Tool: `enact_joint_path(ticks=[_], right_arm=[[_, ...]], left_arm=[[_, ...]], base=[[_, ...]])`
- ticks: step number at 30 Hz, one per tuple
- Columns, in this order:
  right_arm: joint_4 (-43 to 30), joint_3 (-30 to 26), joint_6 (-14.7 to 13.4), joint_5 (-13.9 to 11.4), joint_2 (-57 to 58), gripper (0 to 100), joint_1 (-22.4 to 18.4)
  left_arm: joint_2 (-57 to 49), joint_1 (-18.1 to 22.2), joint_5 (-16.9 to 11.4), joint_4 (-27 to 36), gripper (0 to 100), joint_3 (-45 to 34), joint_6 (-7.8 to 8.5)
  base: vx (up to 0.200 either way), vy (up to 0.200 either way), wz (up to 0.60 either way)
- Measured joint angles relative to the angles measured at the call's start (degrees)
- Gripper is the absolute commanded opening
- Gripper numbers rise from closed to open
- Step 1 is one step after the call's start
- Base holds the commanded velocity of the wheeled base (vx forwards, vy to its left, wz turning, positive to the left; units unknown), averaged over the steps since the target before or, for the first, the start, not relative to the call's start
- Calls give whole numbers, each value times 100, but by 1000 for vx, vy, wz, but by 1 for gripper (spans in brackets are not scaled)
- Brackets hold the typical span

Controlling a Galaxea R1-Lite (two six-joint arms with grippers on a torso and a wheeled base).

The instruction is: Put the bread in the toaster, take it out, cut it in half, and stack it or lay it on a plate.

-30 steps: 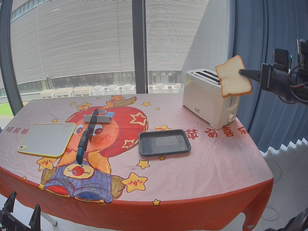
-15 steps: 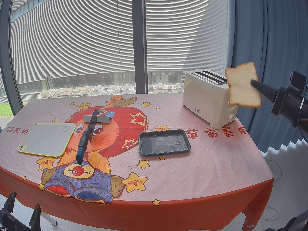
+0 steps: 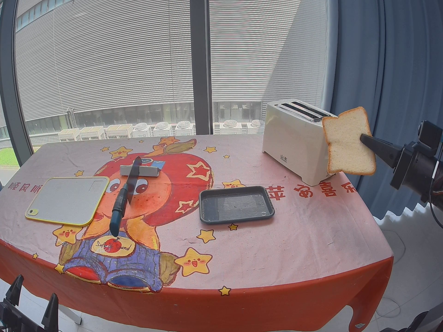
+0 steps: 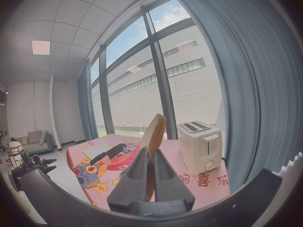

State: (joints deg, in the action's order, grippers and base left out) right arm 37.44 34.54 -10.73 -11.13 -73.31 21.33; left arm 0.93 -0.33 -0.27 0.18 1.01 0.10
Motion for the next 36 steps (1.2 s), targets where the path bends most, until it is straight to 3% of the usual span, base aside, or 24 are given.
enact_joint_path(ticks=[30, 36], right_arm=[[329, -155, 11, -28, 60, 0, 82], [329, -182, 134, -28, 60, 0, 251]], left_arm=[[0, -5, 0, 0, 100, 0, 0], [0, 0, 6, -2, 100, 0, 0]], base=[[0, 0, 0], [0, 0, 0]])
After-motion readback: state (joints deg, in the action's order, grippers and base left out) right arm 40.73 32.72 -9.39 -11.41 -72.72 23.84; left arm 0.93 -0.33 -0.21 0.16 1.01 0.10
